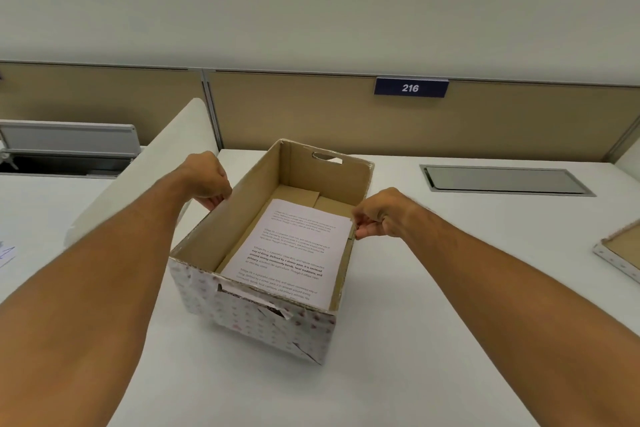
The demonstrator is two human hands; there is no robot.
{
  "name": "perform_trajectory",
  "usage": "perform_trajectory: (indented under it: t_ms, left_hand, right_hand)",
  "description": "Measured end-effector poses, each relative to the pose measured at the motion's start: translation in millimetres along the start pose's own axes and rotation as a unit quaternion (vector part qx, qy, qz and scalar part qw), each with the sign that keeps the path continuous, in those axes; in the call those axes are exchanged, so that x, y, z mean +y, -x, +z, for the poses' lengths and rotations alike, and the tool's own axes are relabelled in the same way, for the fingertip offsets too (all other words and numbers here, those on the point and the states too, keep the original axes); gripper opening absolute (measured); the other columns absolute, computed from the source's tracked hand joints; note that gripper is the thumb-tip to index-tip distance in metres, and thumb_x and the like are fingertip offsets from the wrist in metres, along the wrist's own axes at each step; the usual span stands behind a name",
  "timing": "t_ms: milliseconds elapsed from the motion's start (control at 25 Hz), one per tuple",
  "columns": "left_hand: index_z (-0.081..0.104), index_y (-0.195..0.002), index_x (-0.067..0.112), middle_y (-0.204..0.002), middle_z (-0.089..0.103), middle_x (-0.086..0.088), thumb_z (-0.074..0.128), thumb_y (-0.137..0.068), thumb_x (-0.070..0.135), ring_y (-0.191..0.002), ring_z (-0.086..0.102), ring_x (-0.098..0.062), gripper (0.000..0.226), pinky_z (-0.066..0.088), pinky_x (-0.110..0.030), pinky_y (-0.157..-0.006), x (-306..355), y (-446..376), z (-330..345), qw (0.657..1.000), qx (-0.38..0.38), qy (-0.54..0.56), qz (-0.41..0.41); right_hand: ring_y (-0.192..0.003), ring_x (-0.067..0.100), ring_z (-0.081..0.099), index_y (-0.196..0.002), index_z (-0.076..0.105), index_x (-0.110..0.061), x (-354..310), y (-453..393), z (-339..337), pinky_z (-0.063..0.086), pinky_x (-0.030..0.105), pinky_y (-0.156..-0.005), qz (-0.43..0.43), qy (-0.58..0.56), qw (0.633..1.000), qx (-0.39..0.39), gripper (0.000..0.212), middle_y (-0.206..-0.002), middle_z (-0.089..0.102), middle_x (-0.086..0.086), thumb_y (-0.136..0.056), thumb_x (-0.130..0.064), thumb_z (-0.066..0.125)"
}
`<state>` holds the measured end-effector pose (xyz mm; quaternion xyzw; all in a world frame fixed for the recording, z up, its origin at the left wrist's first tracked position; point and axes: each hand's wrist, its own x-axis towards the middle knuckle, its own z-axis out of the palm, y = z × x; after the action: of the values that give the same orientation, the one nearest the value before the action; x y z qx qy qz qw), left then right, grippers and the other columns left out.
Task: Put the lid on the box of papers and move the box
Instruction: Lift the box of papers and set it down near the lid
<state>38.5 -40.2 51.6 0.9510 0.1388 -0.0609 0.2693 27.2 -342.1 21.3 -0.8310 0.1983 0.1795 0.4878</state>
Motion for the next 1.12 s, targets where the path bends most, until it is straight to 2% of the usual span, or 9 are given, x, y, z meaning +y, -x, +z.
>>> perform_trajectory:
  t_ms: [280, 360, 440, 680, 800, 920, 1120]
  left_hand:
    - [0.072, -0.082, -0.007, -0.082, 0.074, -0.022, 0.071, -0.078, -0.003, -0.068, 0.074, -0.032, 0.006, 0.062, -0.047, -0.075, 61.2, 50.0, 33.3, 0.999, 0.001, 0.037, 0.039]
    - [0.072, -0.081, -0.008, -0.080, 0.073, -0.022, 0.071, -0.078, -0.004, -0.066, 0.074, -0.031, 0.006, 0.063, -0.047, -0.073, 80.8, 63.0, 47.1, 0.997, -0.002, 0.057, 0.047]
    - [0.071, -0.081, -0.009, -0.078, 0.074, -0.022, 0.072, -0.077, -0.003, -0.064, 0.074, -0.030, 0.007, 0.063, -0.046, -0.072, 103.1, 76.1, 63.5, 0.996, -0.006, 0.070, 0.049]
    - [0.071, -0.083, -0.009, -0.075, 0.073, -0.020, 0.071, -0.078, -0.002, -0.060, 0.074, -0.027, 0.008, 0.064, -0.041, -0.065, 173.7, 116.9, 122.2, 0.995, -0.007, 0.097, 0.038]
    - [0.071, -0.088, -0.008, -0.083, 0.074, -0.021, 0.072, -0.080, 0.001, -0.065, 0.075, -0.027, 0.012, 0.063, -0.041, -0.070, 208.6, 134.2, 155.6, 0.995, -0.008, 0.099, 0.014]
    - [0.070, -0.090, -0.007, -0.087, 0.074, -0.021, 0.071, -0.082, 0.004, -0.069, 0.075, -0.028, 0.013, 0.063, -0.042, -0.074, 243.0, 145.2, 186.6, 0.995, 0.001, 0.101, -0.008]
    - [0.071, -0.092, -0.007, -0.089, 0.075, -0.021, 0.070, -0.083, 0.004, -0.074, 0.076, -0.030, 0.015, 0.062, -0.043, -0.078, 283.5, 154.0, 222.3, 0.994, 0.006, 0.100, -0.042]
  right_hand:
    - [-0.048, 0.024, 0.069, -0.089, 0.067, 0.009, 33.6, 20.6, -78.4, 0.058, 0.028, -0.043, -0.011, 0.029, 0.999, 0.022, 0.007, -0.073, 0.070, 0.020, -0.086, 0.003, 0.066]
    - [-0.051, 0.025, 0.071, -0.090, 0.068, 0.010, 45.8, 22.9, -105.0, 0.060, 0.030, -0.045, -0.017, 0.035, 0.999, 0.036, 0.008, -0.077, 0.071, 0.022, -0.084, 0.004, 0.067]
    - [-0.050, 0.025, 0.070, -0.086, 0.068, 0.010, 58.0, 23.6, -134.1, 0.061, 0.033, -0.049, -0.025, 0.043, 0.997, 0.056, 0.007, -0.073, 0.071, 0.022, -0.084, 0.004, 0.067]
    - [-0.040, 0.024, 0.067, -0.069, 0.065, 0.008, 101.5, 9.9, -222.4, 0.057, 0.029, -0.038, -0.035, 0.077, 0.994, 0.070, 0.018, -0.060, 0.067, 0.018, -0.086, 0.003, 0.066]
    - [-0.043, 0.025, 0.068, -0.068, 0.065, 0.009, 122.8, -3.9, -260.7, 0.058, 0.030, -0.042, -0.040, 0.097, 0.993, 0.058, 0.019, -0.057, 0.068, 0.018, -0.086, 0.004, 0.066]
    - [-0.045, 0.024, 0.068, -0.068, 0.065, 0.008, 139.1, -19.8, -298.4, 0.059, 0.030, -0.045, -0.056, 0.113, 0.991, 0.050, 0.018, -0.065, 0.069, 0.020, -0.086, 0.005, 0.066]
    - [-0.044, 0.024, 0.068, -0.066, 0.064, 0.006, 162.6, -40.2, -339.0, 0.058, 0.029, -0.043, -0.064, 0.119, 0.990, 0.041, 0.019, -0.065, 0.068, 0.018, -0.084, 0.004, 0.069]
